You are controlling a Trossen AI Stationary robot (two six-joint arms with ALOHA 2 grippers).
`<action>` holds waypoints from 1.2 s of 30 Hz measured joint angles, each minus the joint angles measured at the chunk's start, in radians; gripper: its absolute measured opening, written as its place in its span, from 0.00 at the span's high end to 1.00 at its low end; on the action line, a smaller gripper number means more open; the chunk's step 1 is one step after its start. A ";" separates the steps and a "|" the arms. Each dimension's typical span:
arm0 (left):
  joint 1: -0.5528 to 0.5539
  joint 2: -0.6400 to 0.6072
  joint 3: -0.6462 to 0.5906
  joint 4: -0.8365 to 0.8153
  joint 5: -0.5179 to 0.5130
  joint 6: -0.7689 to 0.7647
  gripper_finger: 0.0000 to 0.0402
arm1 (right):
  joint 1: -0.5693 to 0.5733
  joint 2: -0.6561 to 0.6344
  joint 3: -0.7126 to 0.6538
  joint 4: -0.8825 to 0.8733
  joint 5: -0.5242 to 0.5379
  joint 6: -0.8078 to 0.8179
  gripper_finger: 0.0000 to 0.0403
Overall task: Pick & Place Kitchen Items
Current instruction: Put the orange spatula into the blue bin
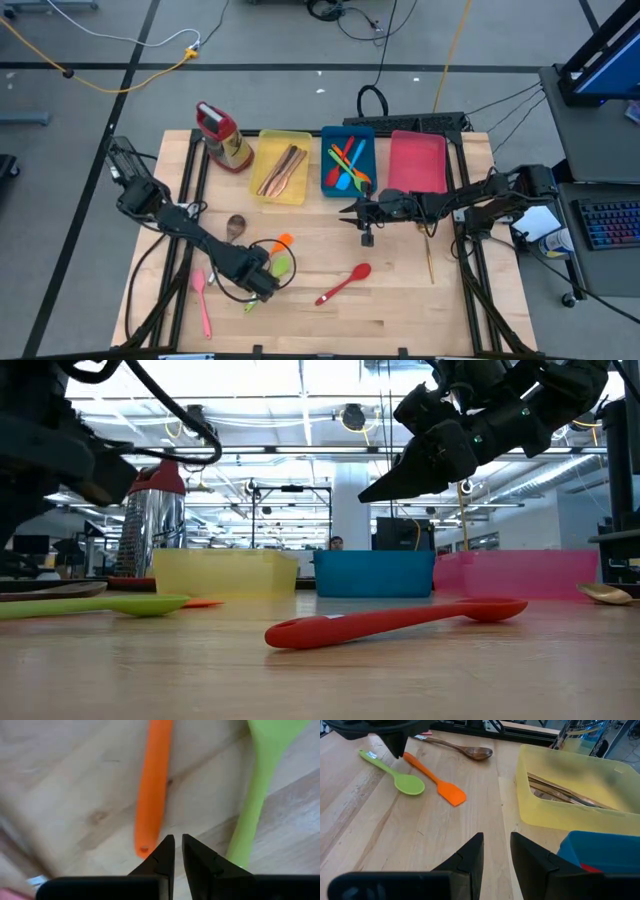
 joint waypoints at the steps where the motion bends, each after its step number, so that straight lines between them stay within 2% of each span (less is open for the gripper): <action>1: 0.000 0.000 0.009 -0.027 0.000 0.003 0.90 | 0.000 0.000 0.000 0.000 0.000 0.000 0.78; 8: -0.017 -0.001 0.063 -0.201 -0.022 0.029 0.90 | 0.000 0.000 0.000 0.000 0.000 0.000 0.78; 20: -0.088 0.009 0.056 -0.153 -0.120 0.024 0.90 | 0.009 0.000 0.000 -0.007 -0.002 -0.026 0.77; 29: -0.109 0.009 0.056 -0.149 -0.150 0.021 0.90 | 0.072 0.000 0.000 0.016 -0.009 -0.067 0.61; 32: -0.111 0.009 0.056 -0.149 -0.158 0.038 0.90 | 0.084 0.013 0.000 0.081 -0.115 -0.103 0.56; 36: -0.114 0.009 0.055 -0.149 -0.157 0.052 0.90 | 0.100 0.076 0.000 0.258 -0.231 -0.089 0.54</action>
